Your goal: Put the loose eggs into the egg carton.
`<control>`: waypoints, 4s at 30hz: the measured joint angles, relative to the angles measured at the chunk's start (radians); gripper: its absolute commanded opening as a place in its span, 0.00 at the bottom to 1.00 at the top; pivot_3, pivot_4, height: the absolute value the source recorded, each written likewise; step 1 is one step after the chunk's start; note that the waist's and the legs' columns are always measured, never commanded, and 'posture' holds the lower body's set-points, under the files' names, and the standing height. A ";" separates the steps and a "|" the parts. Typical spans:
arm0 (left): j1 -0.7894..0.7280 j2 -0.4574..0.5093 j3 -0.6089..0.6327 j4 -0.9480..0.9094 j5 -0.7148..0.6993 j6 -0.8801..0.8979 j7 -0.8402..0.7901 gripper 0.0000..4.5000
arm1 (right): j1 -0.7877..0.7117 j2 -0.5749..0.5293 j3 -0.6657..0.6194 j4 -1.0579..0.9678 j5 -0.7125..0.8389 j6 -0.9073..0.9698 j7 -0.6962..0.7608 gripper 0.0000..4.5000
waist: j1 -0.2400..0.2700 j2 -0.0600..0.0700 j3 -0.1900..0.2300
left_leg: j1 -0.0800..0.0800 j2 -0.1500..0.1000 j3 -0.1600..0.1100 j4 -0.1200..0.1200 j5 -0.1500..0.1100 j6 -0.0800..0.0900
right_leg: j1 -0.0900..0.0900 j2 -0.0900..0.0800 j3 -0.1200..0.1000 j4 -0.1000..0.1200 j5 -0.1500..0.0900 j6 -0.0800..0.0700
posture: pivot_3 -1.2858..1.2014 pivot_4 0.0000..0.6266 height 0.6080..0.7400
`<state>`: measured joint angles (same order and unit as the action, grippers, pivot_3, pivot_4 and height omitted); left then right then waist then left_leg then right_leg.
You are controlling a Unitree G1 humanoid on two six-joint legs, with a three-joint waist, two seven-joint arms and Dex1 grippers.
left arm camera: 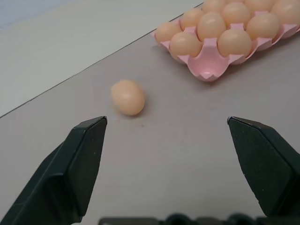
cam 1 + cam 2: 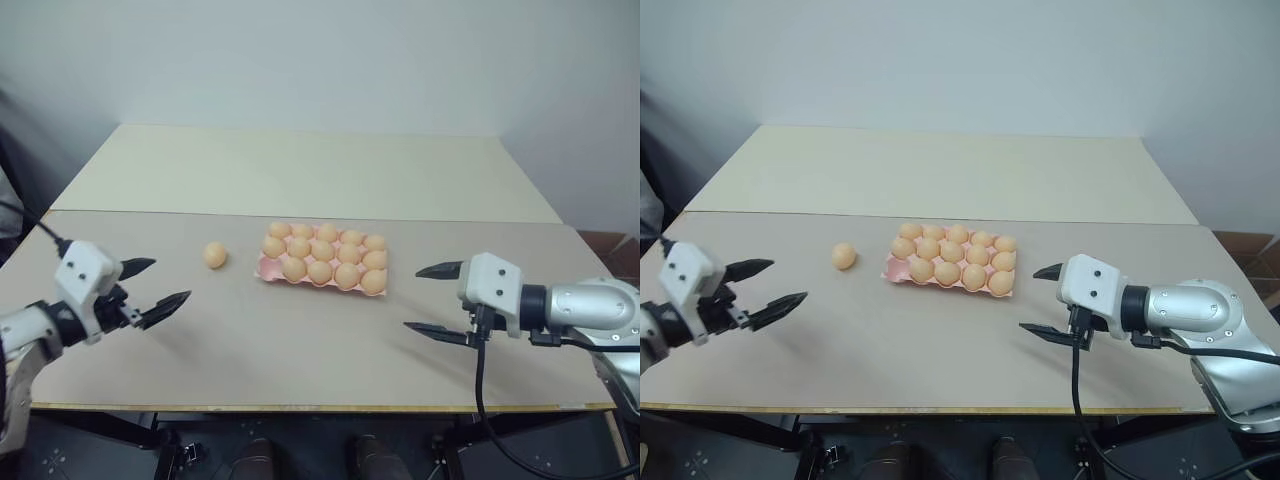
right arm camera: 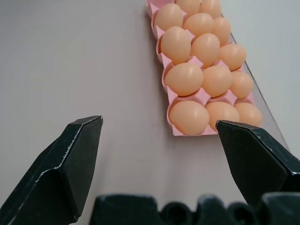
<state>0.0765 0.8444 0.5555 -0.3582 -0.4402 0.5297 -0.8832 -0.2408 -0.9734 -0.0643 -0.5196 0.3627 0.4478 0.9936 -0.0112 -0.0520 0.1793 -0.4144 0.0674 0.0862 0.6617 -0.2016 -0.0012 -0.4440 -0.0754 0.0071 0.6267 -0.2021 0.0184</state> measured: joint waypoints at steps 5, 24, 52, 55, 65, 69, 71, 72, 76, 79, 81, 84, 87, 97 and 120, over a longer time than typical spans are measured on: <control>0.082 -0.017 0.121 -0.052 -0.035 0.065 0.052 1.00 | -0.030 0.006 0.019 0.026 -0.007 -0.018 0.013 1.00 | 0.002 0.000 0.000 | 0.000 0.000 0.000 0.000 -0.001 -0.002 | -0.001 0.000 0.000 0.000 0.000 0.000 | 0.52 0.24 1.00; 0.196 -0.044 0.219 -0.138 -0.077 0.129 0.122 1.00 | -0.069 0.015 0.057 0.091 -0.027 -0.054 0.066 1.00 | -0.001 0.000 0.000 | -0.001 0.000 0.001 -0.001 -0.003 -0.006 | -0.003 0.000 0.001 0.001 0.000 -0.001 | 0.52 0.24 1.00; -0.409 -0.149 -0.312 0.342 0.138 -0.073 0.290 1.00 | -0.067 0.020 0.047 0.060 -0.028 -0.042 0.027 1.00 | 0.015 0.000 0.000 | -0.001 -0.001 0.002 -0.001 0.001 0.001 | -0.001 0.001 0.001 0.001 0.004 0.001 | 0.52 0.24 1.00; -0.501 -0.194 -0.373 0.455 0.168 -0.121 0.288 1.00 | -0.054 0.018 0.039 0.044 -0.027 -0.030 0.019 1.00 | 0.017 0.000 0.000 | -0.001 -0.001 0.001 -0.001 0.001 0.001 | -0.001 0.002 0.001 0.000 0.007 -0.001 | 0.52 0.24 1.00; -0.698 -0.256 -0.483 0.741 0.271 -0.195 0.276 1.00 | 0.007 0.004 -0.007 -0.007 -0.025 0.010 -0.012 1.00 | 0.017 -0.001 0.000 | -0.001 -0.001 0.000 0.000 0.001 0.001 | 0.000 0.002 0.001 0.000 0.007 0.001 | 0.52 0.24 1.00; -0.724 -0.273 -0.483 0.792 0.274 -0.180 0.267 1.00 | 0.019 0.004 -0.016 -0.013 -0.024 0.027 -0.014 1.00 | 0.018 -0.001 0.000 | -0.001 -0.001 0.000 0.000 0.001 0.001 | 0.000 0.002 0.001 0.000 0.007 0.001 | 0.52 0.24 1.00; -0.739 -0.286 -0.489 0.819 0.281 -0.171 0.270 1.00 | 0.019 0.004 -0.024 -0.018 -0.024 0.038 -0.016 1.00 | 0.021 -0.001 0.000 | -0.001 -0.001 0.000 0.000 0.001 0.001 | 0.001 0.002 0.001 0.000 0.007 0.002 | 0.52 0.24 1.00; -0.747 -0.291 -0.493 0.832 0.282 -0.156 0.273 1.00 | 0.019 0.004 -0.026 -0.022 -0.024 0.042 -0.018 1.00 | 0.021 -0.001 0.000 | -0.001 -0.001 0.000 0.000 0.001 0.001 | 0.001 0.002 0.001 0.000 0.007 0.002 | 0.52 0.24 1.00; -0.759 -0.298 -0.508 0.857 0.300 -0.126 0.278 1.00 | 0.019 0.004 -0.026 -0.028 -0.024 0.050 -0.026 1.00 | 0.020 -0.001 0.000 | -0.001 -0.001 0.000 0.000 0.001 0.001 | 0.001 0.002 0.001 0.000 0.007 0.002 | 0.52 0.24 1.00; -0.772 -0.301 -0.515 0.889 0.315 -0.114 0.283 0.91 | 0.018 0.004 -0.026 -0.032 -0.024 0.056 -0.035 1.00 | 0.020 -0.001 0.000 | -0.001 -0.001 -0.001 0.000 0.001 0.001 | 0.001 0.003 0.001 0.000 0.007 0.002 | 0.52 0.24 1.00; -0.774 -0.304 -0.515 0.909 0.318 -0.116 0.283 0.79 | 0.018 0.004 -0.026 -0.033 -0.024 0.058 -0.036 1.00 | 0.020 -0.001 0.000 | -0.001 -0.001 0.000 0.000 0.001 0.001 | 0.001 0.002 0.001 0.000 0.007 0.002 | 0.52 0.24 1.00; -0.788 -0.324 -0.513 0.930 0.317 -0.116 0.282 0.61 | 0.018 0.004 -0.026 -0.034 -0.024 0.064 -0.038 1.00 | 0.021 -0.001 0.000 | -0.001 -0.001 -0.001 0.000 0.001 0.001 | 0.001 0.002 0.001 0.000 0.007 0.002 | 0.52 0.24 1.00; -0.799 -0.327 -0.515 0.947 0.325 -0.121 0.287 0.42 | 0.012 0.004 -0.026 -0.037 -0.024 0.066 -0.039 1.00 | 0.022 -0.001 0.000 | -0.001 -0.001 -0.001 0.000 0.001 0.001 | 0.001 0.002 0.001 0.000 0.007 0.002 | 0.52 0.24 1.00; -0.767 -0.326 -0.511 0.798 0.287 -0.181 0.185 0.42 | 0.010 0.004 -0.026 -0.039 -0.024 0.074 -0.040 1.00 | 0.021 -0.001 0.000 | -0.001 -0.001 -0.001 0.000 0.001 0.001 | 0.001 0.002 0.001 0.000 0.008 0.002 | 0.52 0.24 1.00; -0.743 -0.344 -0.599 0.726 0.250 -0.252 -0.042 0.74 | 0.061 0.005 -0.060 -0.100 -0.016 0.104 -0.089 1.00 | 0.020 -0.001 0.000 | -0.001 -0.001 -0.001 0.000 0.001 0.001 | 0.002 0.002 0.001 0.000 0.005 0.006 | 0.52 0.24 1.00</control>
<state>-0.6663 0.5001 -0.0436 0.3681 -0.1907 0.2778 -0.9250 -0.1796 -0.9689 -0.1243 -0.6192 0.3468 0.5519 0.9046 0.0084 -0.0526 0.1790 -0.4151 0.0659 0.0851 0.6620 -0.2007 0.0003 -0.4417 -0.0730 0.0082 0.6270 -0.1973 0.0246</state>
